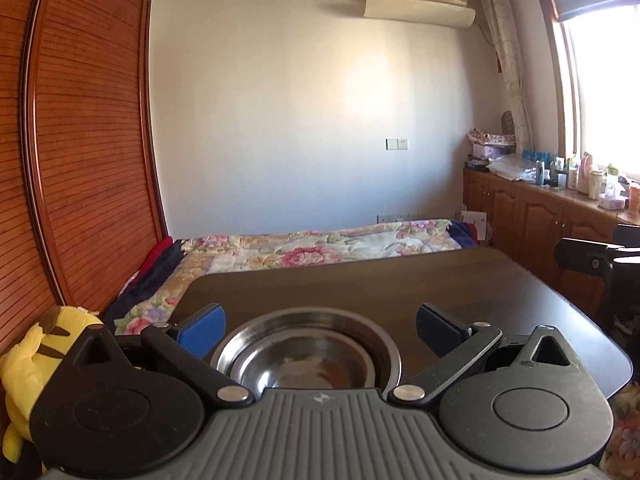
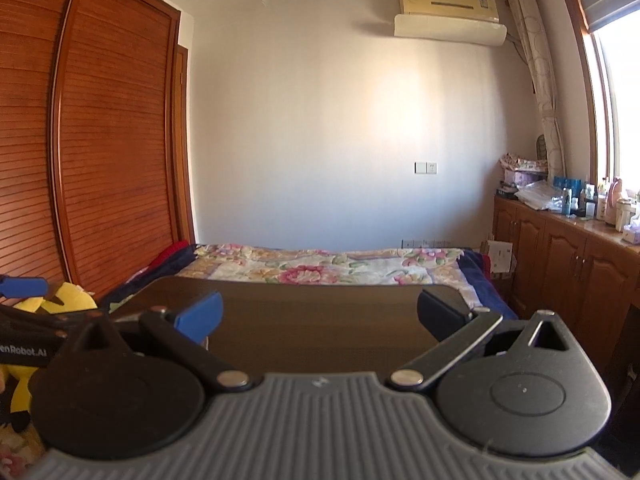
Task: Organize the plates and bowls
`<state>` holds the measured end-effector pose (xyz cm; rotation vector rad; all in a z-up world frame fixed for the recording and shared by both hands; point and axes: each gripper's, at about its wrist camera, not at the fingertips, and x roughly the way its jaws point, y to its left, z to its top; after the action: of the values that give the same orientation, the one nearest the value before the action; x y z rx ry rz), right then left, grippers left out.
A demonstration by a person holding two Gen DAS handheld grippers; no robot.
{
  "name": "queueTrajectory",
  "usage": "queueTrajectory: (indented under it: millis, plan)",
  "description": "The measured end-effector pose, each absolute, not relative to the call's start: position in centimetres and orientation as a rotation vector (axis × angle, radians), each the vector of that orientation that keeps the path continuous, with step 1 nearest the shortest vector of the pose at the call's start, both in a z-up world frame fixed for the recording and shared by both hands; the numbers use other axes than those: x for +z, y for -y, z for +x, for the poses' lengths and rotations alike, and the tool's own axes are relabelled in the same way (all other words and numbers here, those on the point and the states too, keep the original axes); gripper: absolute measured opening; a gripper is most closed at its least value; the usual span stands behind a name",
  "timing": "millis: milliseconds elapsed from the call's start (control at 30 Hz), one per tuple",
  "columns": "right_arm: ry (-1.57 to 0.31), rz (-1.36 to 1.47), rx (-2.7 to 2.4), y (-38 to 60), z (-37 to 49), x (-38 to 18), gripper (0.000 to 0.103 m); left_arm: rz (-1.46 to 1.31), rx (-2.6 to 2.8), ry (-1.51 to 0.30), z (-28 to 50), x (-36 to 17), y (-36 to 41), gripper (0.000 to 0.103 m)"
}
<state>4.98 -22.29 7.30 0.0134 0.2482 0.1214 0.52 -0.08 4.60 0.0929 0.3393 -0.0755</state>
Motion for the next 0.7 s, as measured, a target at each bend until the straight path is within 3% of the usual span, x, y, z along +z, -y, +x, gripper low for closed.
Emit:
queueTrajectory:
  millis: [700]
  plan:
    - [-0.317,0.004,0.134,21.6,4.9,4.3,0.103,0.071,-0.054,-0.451,1.0,0.0,-0.9,0.103]
